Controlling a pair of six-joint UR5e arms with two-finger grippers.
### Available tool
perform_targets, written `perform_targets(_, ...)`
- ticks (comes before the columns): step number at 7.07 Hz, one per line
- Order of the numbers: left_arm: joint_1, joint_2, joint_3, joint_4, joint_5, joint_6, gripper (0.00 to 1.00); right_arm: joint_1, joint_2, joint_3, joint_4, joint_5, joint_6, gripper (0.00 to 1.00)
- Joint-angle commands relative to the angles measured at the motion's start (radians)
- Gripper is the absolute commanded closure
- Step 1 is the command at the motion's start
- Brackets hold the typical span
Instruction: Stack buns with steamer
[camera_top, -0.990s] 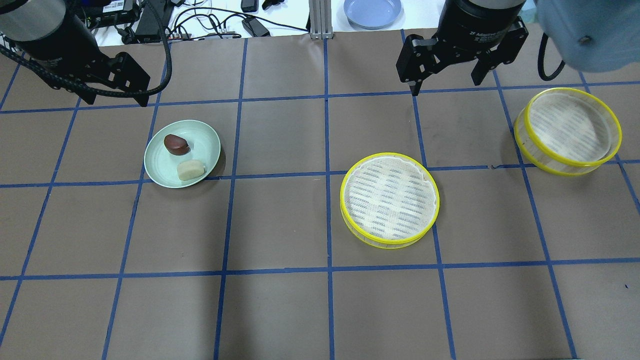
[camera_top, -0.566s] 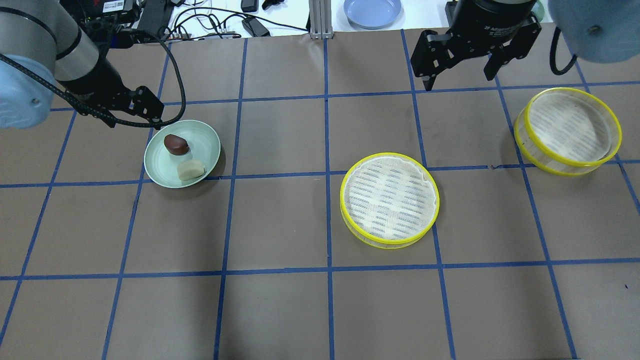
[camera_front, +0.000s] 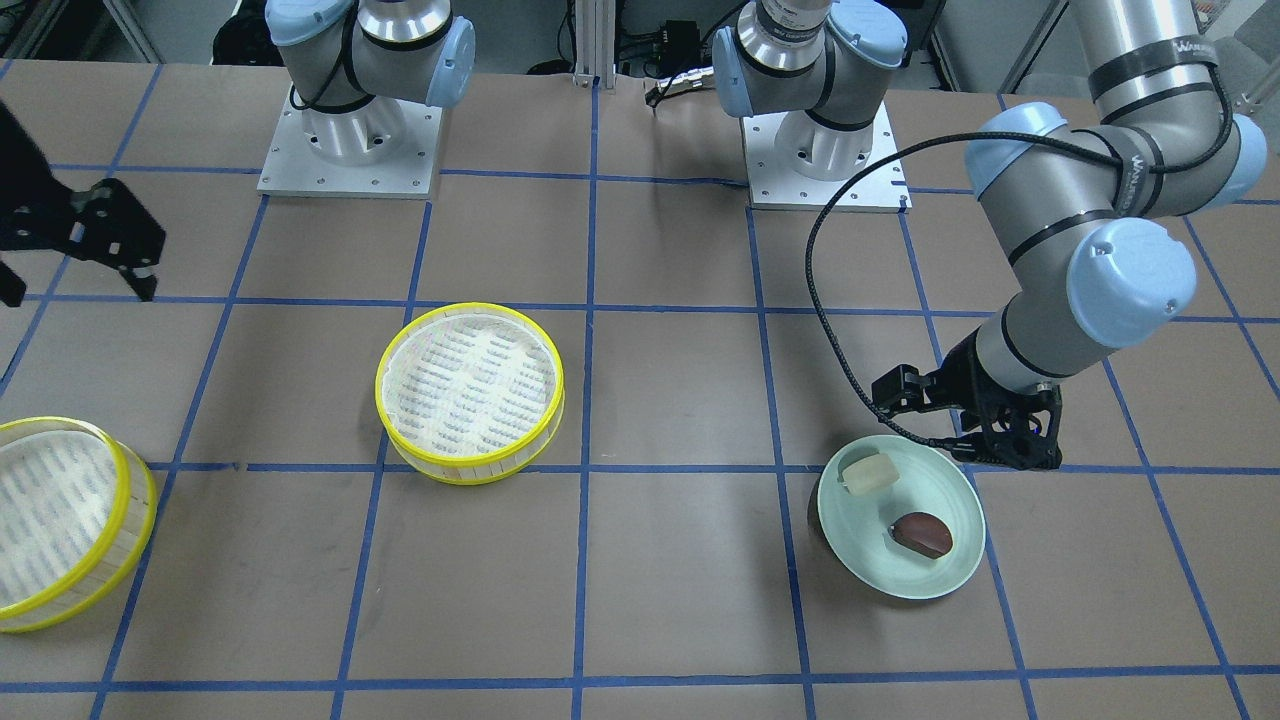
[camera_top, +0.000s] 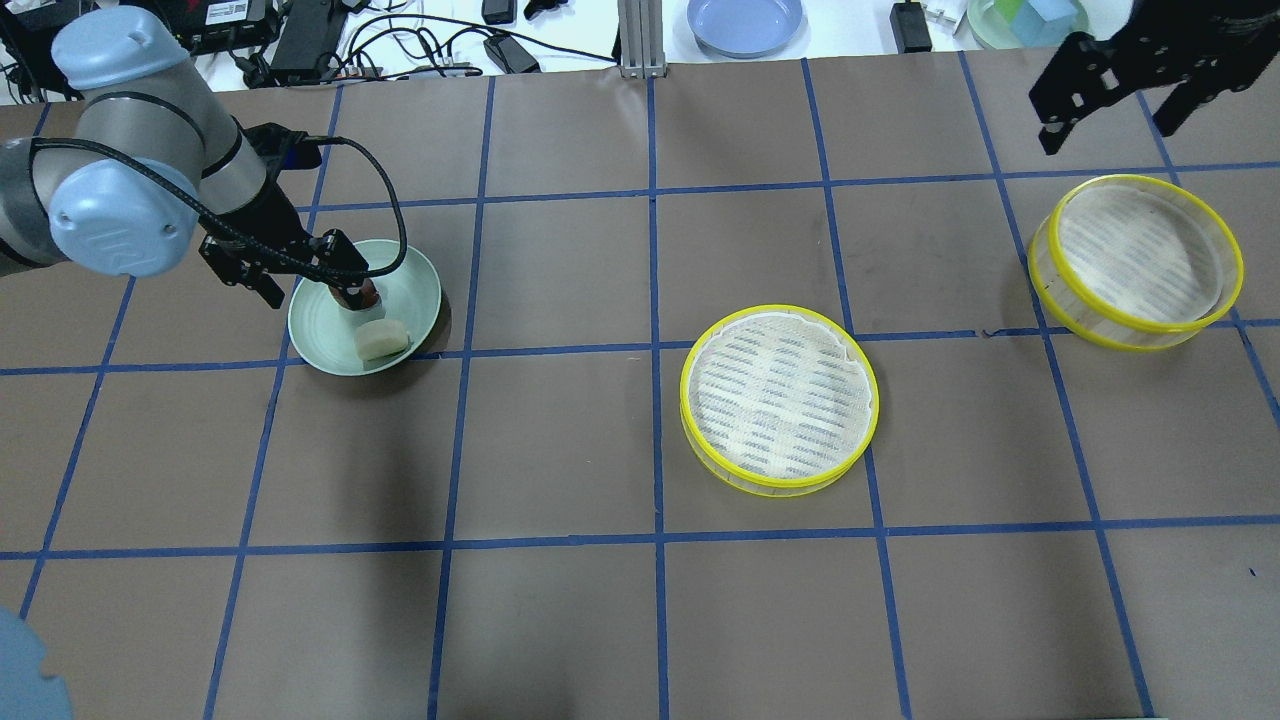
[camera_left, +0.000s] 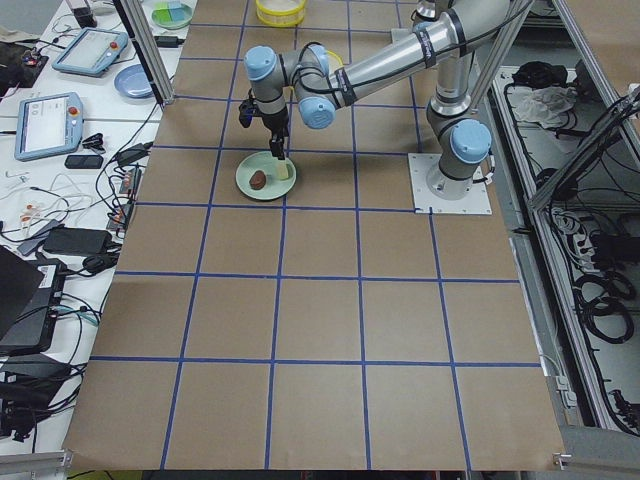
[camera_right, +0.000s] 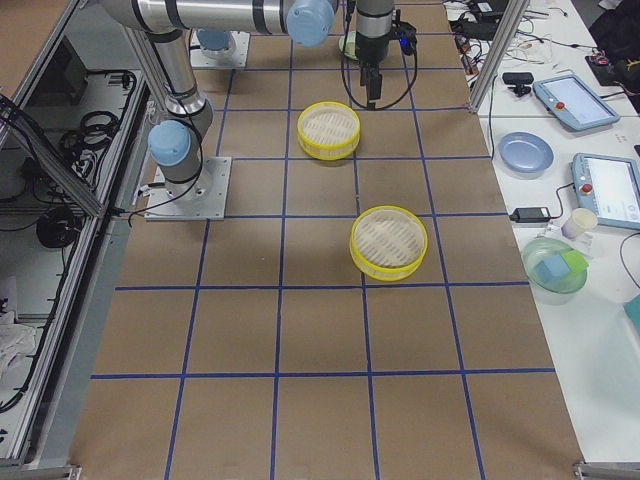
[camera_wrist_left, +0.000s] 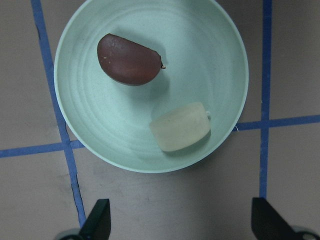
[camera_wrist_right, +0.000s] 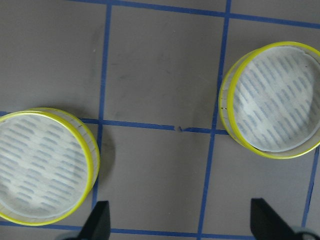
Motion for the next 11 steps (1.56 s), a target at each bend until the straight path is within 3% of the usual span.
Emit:
perform_targets(1, 0.001, -0.100, -0.001, 0.065, -0.007, 0.001, 0.02, -0.175, 0.128, 0.006, -0.157, -0.020, -0.244, 0.00)
perform_targets(4, 0.001, -0.172, 0.013, 0.067, -0.015, -0.004, 0.06, -0.296, 0.346, 0.006, -0.418, 0.009, -0.429, 0.00)
perform_targets(5, 0.001, -0.183, 0.016, 0.067, -0.015, -0.048, 0.39, -0.304, 0.403, 0.006, -0.470, 0.011, -0.458, 0.00)
perform_targets(6, 0.001, -0.188, 0.014, 0.065, -0.018, -0.067, 0.47, -0.333, 0.432, 0.006, -0.489, 0.024, -0.486, 0.01)
perform_targets(7, 0.001, -0.189, 0.014, 0.064, -0.015, -0.059, 0.68, -0.361, 0.474, 0.006, -0.542, 0.070, -0.533, 0.02)
perform_targets(8, 0.001, -0.189, 0.017, 0.064, -0.016, -0.067, 1.00, -0.363, 0.488, 0.007, -0.550, 0.068, -0.532, 0.11)
perform_targets(10, -0.001, -0.156, 0.077, 0.050, -0.013, -0.119, 1.00, -0.364, 0.500, 0.009, -0.551, 0.058, -0.532, 0.60)
perform_targets(11, -0.014, -0.122, 0.126, 0.026, -0.013, -0.272, 1.00, -0.364, 0.518, 0.010, -0.551, 0.058, -0.532, 0.67)
